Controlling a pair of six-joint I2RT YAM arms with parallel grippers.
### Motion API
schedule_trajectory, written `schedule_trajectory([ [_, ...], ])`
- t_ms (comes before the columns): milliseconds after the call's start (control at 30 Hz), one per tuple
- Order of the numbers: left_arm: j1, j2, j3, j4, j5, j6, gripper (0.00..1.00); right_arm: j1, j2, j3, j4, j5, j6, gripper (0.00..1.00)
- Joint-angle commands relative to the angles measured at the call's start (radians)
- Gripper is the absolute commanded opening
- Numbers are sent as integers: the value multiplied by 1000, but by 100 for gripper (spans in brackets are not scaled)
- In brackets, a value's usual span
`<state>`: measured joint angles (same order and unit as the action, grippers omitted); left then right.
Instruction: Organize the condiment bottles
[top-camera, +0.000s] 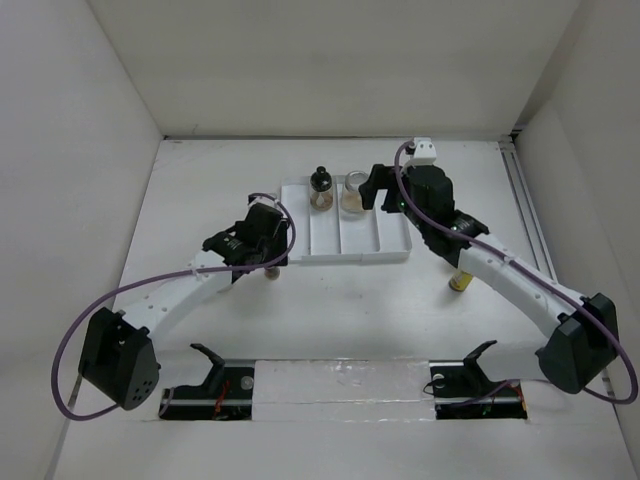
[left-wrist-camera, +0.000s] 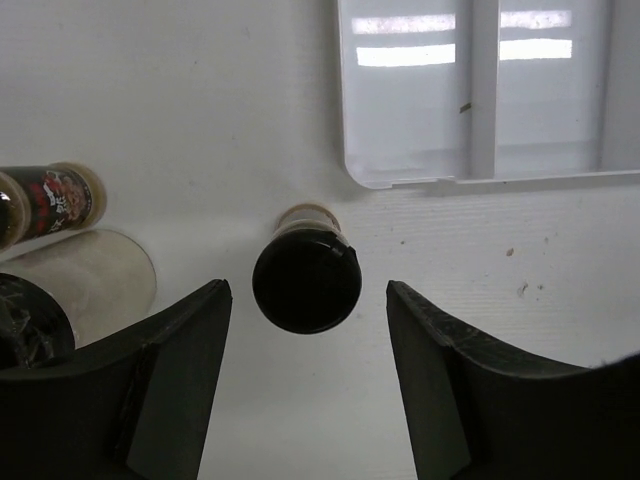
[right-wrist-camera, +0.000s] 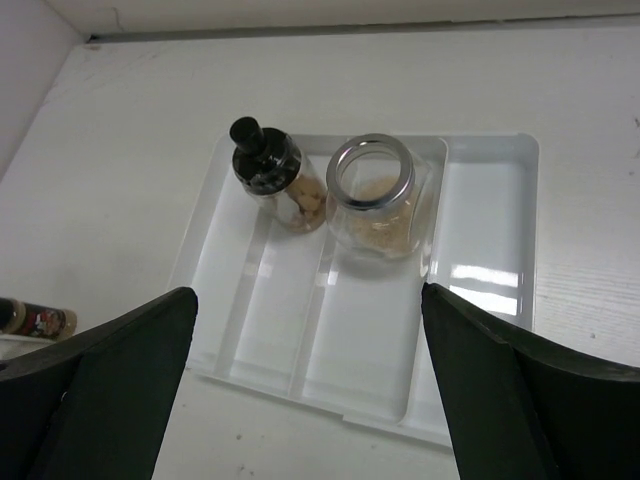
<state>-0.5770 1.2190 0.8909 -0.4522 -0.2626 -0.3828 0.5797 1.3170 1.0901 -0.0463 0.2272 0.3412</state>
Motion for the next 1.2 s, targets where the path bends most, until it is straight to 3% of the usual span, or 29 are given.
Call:
schedule_trajectory([
  [0,-4,11,31,4,-13,10,57,17,-51,-33,54,-23,16,99],
  [233,-4,50,22,14,-23,10,53,17,-84,-62,63,-25,16,99],
  [567,-4,64,56,-12,-53,10,26,8,-136,-91,72,-25,16,99],
  [833,-4,-44,356,-82,-38,10,25,8,-154,-101,83,-34,16,99],
  [967,-4,63,454,-4,-38,10,25,8,-154,-101,83,-34,16,99],
  [1167,32,347,635,30,-115,22,25,8,-154,-120,92,-34,16,99],
])
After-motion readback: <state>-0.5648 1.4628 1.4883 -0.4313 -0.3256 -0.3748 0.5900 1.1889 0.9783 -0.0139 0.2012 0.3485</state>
